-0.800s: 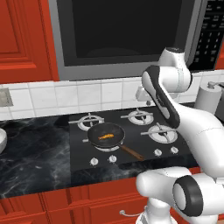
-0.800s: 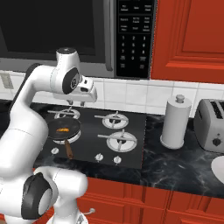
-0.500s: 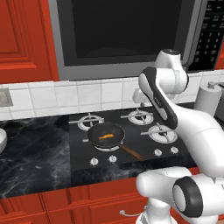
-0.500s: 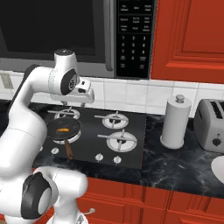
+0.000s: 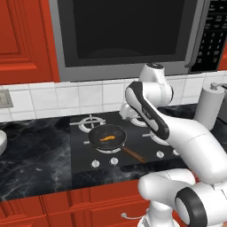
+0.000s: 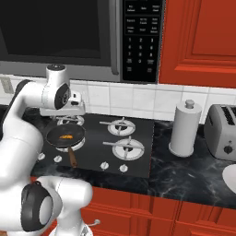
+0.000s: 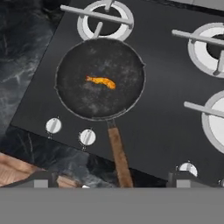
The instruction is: Place the shrimp on the plate and place the carrot on the same plate.
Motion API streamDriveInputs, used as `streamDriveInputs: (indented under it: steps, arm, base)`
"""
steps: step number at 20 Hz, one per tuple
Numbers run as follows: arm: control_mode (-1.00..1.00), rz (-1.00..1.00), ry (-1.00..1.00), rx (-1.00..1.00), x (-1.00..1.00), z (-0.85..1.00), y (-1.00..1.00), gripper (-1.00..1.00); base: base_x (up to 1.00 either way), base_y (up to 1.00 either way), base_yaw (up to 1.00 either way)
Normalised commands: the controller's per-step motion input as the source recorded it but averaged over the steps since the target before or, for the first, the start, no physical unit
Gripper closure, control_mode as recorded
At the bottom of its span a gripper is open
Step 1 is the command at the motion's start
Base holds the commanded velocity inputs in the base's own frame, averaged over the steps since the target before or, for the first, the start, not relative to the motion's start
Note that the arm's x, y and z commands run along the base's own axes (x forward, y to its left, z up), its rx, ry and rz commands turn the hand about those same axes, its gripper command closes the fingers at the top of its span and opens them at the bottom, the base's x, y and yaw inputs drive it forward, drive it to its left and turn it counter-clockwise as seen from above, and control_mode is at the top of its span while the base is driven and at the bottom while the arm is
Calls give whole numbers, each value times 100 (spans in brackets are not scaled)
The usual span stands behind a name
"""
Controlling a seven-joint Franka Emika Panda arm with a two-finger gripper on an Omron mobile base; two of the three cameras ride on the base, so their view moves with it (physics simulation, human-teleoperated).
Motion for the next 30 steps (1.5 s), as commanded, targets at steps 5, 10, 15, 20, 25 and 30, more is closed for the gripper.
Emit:
streamDriveInputs:
  steps: [5,10,15,20,25,30]
  arm:
    - [-100,19,1,0,24,-34,42,-100]
    - [-100,11,1,0,33,-26,21,-100]
    - [-100,3,3,0,32,-20,4,-100]
    - [-100,1,5,-4,25,-28,11,-100]
    - [-100,0,9,-8,33,-28,26,-100]
    - [-100,0,7,-7,30,-26,26,-100]
  base:
    - [0,0,0]
    - [0,0,0]
    - [0,0,0]
    - [0,0,0]
    - [0,0,0]
    - [0,0,0]
